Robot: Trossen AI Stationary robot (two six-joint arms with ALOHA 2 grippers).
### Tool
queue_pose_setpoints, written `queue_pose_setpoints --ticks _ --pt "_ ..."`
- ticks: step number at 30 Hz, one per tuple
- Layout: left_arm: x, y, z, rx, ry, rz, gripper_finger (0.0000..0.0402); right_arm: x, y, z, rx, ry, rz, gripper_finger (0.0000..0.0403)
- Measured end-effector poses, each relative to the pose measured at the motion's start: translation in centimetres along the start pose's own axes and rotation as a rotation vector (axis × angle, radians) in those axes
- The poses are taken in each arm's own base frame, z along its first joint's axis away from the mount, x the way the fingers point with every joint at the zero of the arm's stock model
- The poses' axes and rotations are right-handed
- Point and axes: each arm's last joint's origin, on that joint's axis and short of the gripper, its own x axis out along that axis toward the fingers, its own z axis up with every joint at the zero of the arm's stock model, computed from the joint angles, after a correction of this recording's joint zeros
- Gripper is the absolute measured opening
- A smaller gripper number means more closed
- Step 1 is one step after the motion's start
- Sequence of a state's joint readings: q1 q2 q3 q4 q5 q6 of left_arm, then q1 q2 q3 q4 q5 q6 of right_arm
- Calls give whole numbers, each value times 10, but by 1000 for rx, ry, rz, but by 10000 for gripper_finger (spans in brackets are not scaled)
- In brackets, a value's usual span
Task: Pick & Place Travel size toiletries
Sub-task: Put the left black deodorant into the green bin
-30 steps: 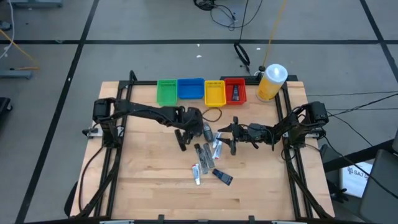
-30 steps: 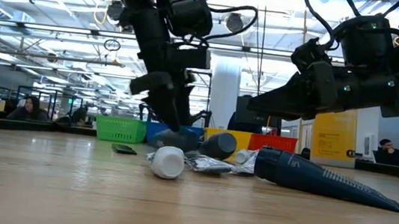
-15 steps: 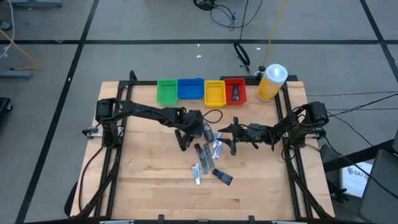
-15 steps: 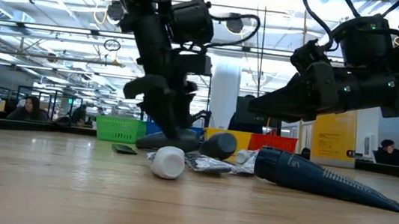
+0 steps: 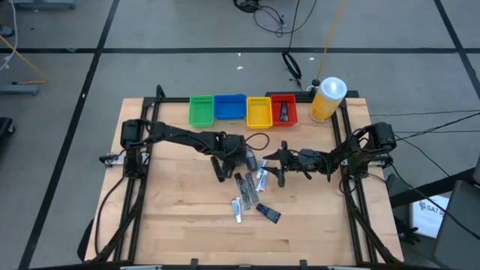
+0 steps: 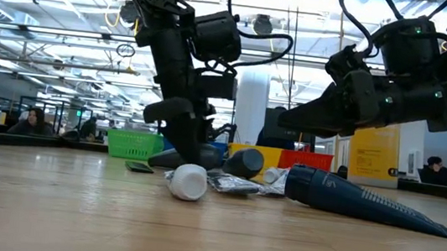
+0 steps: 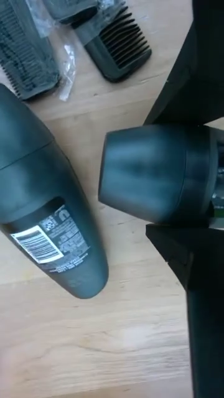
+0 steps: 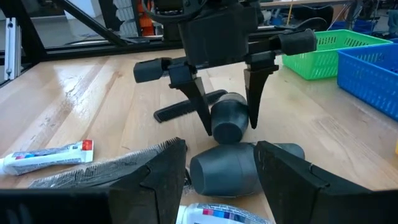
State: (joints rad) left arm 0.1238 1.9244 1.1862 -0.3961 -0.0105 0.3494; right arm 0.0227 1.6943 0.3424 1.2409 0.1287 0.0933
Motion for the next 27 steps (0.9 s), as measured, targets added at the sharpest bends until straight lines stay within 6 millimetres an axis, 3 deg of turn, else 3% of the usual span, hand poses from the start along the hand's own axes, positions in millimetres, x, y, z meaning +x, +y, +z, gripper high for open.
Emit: queue_pose_setpoints --ticks 6,12,16,19,23,27 --pt "-8 2 -2 -73 55 112 198 0 0 0 0 4 -1 183" --pt "-51 22 -4 -251 39 387 217 0 0 -1 -1 6 -1 183" --pt "-86 57 -17 -447 6 589 200 0 0 0 0 5 -1 183" --pt "-102 90 -37 -590 -6 640 196 0 0 0 4 4 -1 183" --pt "-108 135 -73 -779 -8 642 214 0 0 0 7 4 -1 183" --pt "-98 167 -106 -946 -60 580 229 0 0 0 7 4 -1 183"
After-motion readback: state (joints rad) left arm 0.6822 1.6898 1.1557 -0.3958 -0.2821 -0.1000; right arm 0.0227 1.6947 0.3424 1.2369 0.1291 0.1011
